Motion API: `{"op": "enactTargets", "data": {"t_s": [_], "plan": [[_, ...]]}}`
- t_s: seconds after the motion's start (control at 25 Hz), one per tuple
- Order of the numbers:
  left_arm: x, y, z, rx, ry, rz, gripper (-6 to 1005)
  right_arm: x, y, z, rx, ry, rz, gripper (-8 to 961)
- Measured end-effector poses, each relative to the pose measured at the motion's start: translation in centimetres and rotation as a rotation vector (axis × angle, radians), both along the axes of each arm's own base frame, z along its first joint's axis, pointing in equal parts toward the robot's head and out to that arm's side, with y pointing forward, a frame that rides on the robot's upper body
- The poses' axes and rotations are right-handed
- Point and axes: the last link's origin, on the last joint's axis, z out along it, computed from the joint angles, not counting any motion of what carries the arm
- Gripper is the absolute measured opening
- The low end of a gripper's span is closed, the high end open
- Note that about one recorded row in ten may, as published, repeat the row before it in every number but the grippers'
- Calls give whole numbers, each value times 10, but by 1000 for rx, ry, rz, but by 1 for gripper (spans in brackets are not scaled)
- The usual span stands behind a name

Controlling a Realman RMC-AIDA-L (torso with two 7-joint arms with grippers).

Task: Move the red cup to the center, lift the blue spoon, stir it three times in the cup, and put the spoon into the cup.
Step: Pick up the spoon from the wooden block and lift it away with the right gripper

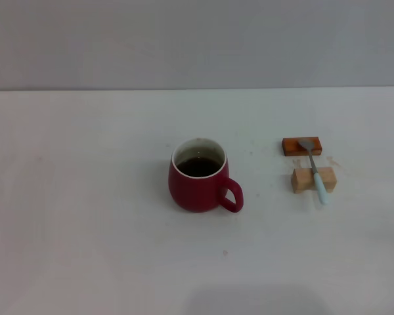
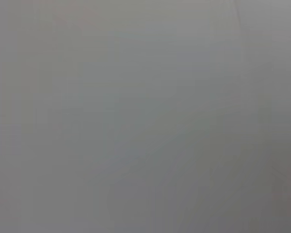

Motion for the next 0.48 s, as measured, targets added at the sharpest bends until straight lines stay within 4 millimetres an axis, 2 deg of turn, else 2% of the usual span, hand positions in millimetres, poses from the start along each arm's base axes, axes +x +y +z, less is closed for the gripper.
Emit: {"op": "enactTargets", "data": {"t_s": [0.04,0.2,0.36,0.4,0.44,0.48], "plan": [[0,1,0,-1,1,-1,125,-3,-2,-5,-11,4,8,681],[1,5,0,-6,11,-1,346,-10,-7,-12,-22,13,14,680],[3,10,0,-14,21,-5,546,-27,-11,-34,-64,5,-9,679],[3,10,0,-14,21,-5,586,-27,-11,-34,-64,5,-9,679],[3,12,0,-18,26,-5,626,-36,-12,-46,-94,-3,-18,678],[3,12,0,-18,26,-5,666,-36,-12,-46,-94,-3,-18,678]]}}
